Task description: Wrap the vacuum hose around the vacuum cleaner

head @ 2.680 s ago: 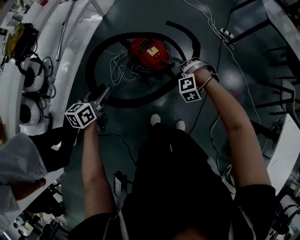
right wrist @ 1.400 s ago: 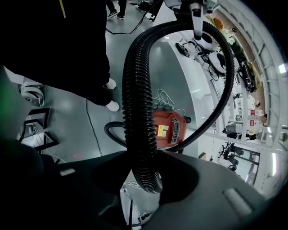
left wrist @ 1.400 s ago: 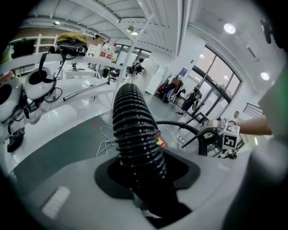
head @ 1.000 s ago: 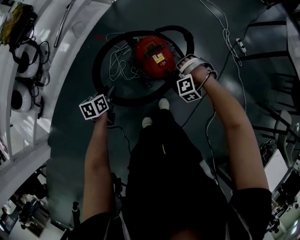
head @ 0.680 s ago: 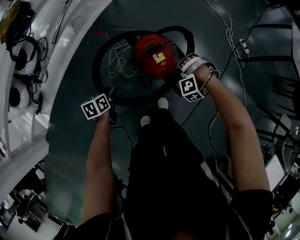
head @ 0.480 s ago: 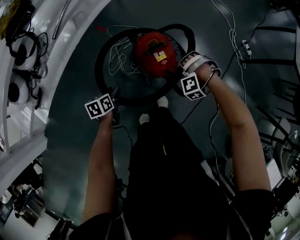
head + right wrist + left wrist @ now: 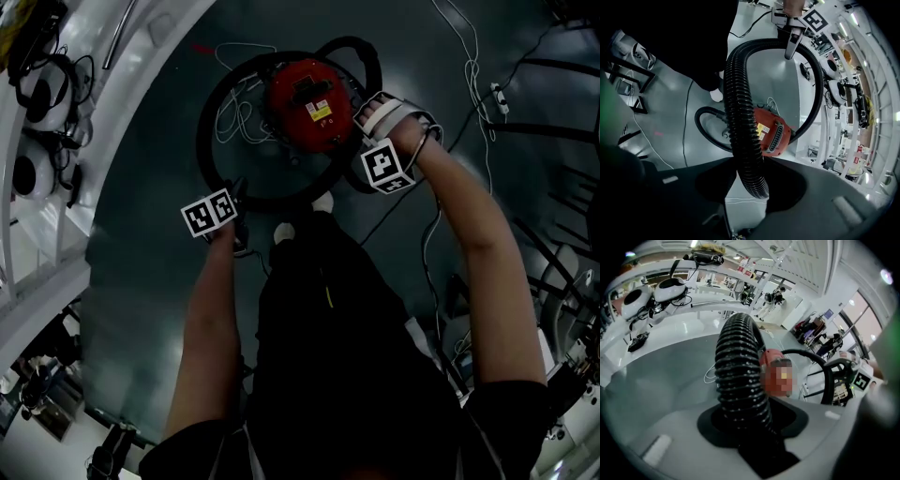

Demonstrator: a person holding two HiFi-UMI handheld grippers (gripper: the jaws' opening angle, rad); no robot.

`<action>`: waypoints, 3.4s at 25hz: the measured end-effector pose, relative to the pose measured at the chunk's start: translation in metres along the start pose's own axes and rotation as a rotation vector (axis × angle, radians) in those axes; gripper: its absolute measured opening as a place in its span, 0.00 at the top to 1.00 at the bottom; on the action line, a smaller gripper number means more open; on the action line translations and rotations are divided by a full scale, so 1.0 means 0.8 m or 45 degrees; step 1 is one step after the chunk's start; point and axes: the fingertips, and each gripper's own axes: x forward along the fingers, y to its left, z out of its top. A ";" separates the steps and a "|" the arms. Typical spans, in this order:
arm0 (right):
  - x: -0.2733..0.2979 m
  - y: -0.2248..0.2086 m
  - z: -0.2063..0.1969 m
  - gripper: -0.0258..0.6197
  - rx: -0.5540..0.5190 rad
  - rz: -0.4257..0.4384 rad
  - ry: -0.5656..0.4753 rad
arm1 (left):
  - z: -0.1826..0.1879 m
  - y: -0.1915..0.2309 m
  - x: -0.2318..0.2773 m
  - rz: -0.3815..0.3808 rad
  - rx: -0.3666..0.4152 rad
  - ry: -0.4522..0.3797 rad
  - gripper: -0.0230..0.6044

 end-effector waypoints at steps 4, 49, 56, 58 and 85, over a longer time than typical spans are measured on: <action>0.010 0.002 -0.002 0.68 -0.020 -0.014 -0.046 | 0.003 -0.003 0.009 -0.021 0.004 0.001 0.68; 0.066 0.004 0.057 0.69 -0.475 0.093 -0.347 | -0.101 0.053 0.141 0.173 -0.168 0.214 0.63; 0.064 -0.002 0.054 0.69 -0.511 0.066 -0.349 | -0.113 0.059 0.156 0.197 -0.190 0.250 0.61; 0.064 -0.006 0.049 0.69 -0.530 0.063 -0.331 | -0.116 0.054 0.159 0.201 -0.201 0.252 0.61; 0.051 -0.066 0.033 0.71 -0.522 -0.065 -0.261 | -0.094 0.067 0.144 0.324 -0.299 0.141 0.60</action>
